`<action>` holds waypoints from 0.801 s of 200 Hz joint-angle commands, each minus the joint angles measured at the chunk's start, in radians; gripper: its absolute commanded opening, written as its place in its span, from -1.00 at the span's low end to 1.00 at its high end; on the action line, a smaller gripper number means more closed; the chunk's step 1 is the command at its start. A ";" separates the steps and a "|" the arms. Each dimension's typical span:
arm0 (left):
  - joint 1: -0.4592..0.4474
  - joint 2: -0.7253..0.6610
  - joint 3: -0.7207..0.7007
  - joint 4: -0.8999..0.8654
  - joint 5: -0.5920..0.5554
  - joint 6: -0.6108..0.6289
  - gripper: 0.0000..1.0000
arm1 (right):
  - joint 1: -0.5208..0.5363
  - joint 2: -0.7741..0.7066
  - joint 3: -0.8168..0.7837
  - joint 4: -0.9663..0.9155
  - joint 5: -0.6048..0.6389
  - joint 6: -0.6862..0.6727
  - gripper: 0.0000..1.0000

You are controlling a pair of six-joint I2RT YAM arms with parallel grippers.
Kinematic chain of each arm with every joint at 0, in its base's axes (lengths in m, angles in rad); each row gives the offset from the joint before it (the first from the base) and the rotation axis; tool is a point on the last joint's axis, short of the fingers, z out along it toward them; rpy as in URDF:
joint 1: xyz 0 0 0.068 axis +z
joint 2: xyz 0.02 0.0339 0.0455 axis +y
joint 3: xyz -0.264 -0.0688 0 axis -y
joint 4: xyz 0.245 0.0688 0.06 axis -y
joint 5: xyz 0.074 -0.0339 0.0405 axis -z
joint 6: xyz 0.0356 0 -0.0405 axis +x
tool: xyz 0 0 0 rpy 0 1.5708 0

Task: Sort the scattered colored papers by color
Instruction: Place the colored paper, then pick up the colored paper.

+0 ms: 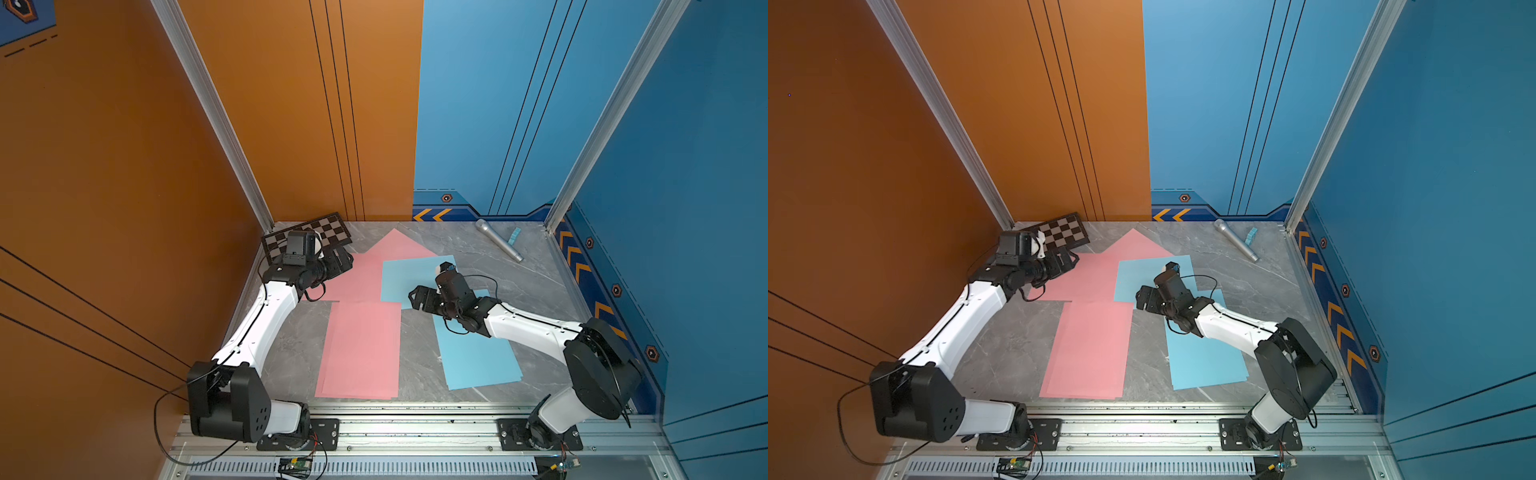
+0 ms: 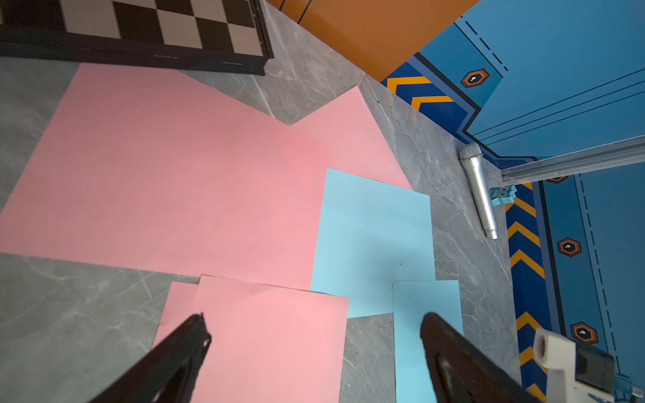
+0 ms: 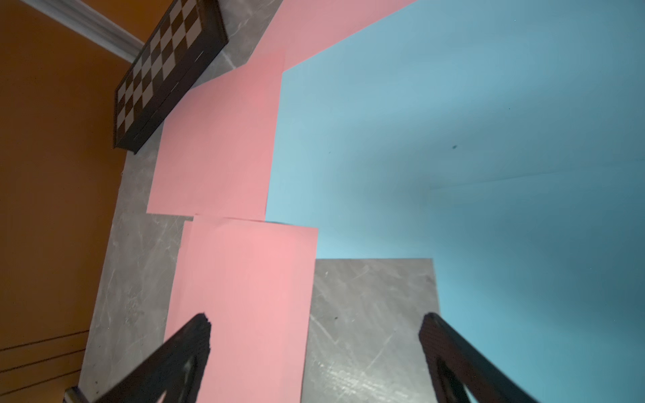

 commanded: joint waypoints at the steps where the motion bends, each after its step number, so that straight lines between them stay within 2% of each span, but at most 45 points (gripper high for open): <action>1: -0.032 0.100 0.074 0.006 0.041 0.029 0.96 | -0.084 0.009 0.074 -0.090 -0.041 -0.098 0.97; 43: -0.118 0.337 0.247 0.010 0.148 0.059 0.96 | -0.257 0.125 0.207 -0.170 -0.135 -0.164 0.98; 90: -0.198 0.535 0.366 0.008 0.197 0.072 0.96 | -0.414 0.326 0.352 -0.225 -0.290 -0.200 0.99; 121: -0.252 0.647 0.434 0.008 0.192 0.072 0.96 | -0.473 0.425 0.430 -0.236 -0.366 -0.218 0.99; 160: -0.274 0.731 0.495 0.008 0.180 0.057 0.96 | -0.488 0.489 0.498 -0.272 -0.432 -0.245 0.98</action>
